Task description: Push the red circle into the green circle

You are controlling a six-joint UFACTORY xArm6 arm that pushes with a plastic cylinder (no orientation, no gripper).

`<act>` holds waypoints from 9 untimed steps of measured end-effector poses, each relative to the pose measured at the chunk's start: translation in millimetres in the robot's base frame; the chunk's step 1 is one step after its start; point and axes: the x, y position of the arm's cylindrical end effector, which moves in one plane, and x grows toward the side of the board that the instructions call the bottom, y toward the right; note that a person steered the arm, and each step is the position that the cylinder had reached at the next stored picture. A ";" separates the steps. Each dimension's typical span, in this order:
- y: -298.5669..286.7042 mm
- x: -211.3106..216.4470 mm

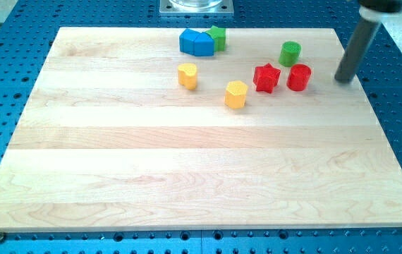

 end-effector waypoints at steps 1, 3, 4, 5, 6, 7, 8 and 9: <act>-38.8 37.3; -56.6 -40.7; -68.9 -6.5; -93.5 -9.0; -94.9 -57.0; -94.9 -84.2; -119.9 -52.0; -147.0 -78.1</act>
